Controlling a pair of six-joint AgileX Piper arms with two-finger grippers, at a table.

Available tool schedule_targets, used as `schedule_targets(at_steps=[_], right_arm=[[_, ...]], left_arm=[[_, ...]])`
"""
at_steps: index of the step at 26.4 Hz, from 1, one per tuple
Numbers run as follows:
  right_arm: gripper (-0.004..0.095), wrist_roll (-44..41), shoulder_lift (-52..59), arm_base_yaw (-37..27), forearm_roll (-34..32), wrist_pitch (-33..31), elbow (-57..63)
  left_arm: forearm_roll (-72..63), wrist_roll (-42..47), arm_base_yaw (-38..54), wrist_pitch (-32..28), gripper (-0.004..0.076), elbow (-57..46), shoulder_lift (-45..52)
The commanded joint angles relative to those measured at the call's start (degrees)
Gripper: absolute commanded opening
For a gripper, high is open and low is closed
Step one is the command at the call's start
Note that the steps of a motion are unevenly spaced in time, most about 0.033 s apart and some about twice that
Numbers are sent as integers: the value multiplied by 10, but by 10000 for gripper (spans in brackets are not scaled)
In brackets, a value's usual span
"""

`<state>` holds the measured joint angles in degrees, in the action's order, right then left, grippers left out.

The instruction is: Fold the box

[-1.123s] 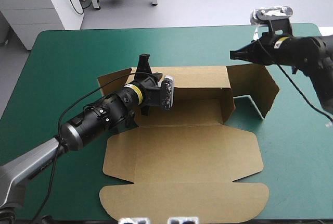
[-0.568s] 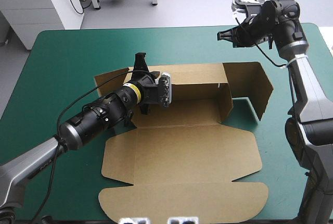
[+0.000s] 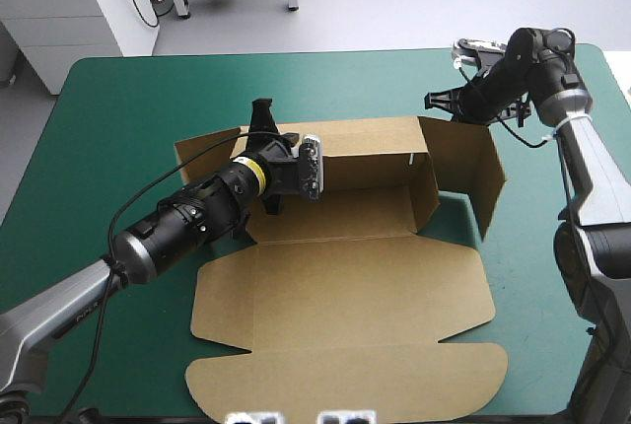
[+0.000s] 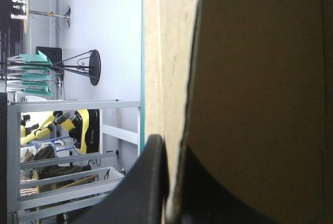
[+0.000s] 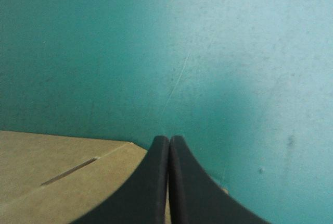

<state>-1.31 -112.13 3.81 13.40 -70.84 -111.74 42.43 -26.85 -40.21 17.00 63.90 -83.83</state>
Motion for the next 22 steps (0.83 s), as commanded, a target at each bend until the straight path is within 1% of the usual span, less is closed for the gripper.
schedule_targets(at_steps=[1, 4, 7, 14, 15, 17, 18, 20, 21, 22], right_arm=[[-14, 19, 65, -3, 21, -9, 0], [-14, 29, 86, -3, 24, -9, 6], [-14, 31, 98, -3, 24, -9, 25], [-18, 58, 119, -3, 61, -9, 112], [-18, 82, 132, -3, 77, -9, 133], [-19, 111, 155, -3, 87, -5, 158], [-20, 120, 164, -3, 88, 2, 169], [-20, 156, 192, -3, 97, 37, 196], [-20, 180, 208, -3, 106, 61, 216], [-20, 220, 240, -3, 123, 109, 262]], left_arm=[[16, 41, 2, 17, -8, 10, 18], [37, 83, 2, 21, -8, 15, 18], [58, 105, 2, 21, -8, 15, 18], [57, 106, 2, 31, -8, 15, 18], [57, 106, 2, 39, -8, 15, 18], [57, 106, 2, 49, -8, 15, 18], [57, 107, 2, 51, -8, 15, 18], [57, 107, 2, 52, -8, 15, 18], [57, 107, 2, 52, -8, 15, 18], [57, 107, 2, 51, -8, 15, 18]])
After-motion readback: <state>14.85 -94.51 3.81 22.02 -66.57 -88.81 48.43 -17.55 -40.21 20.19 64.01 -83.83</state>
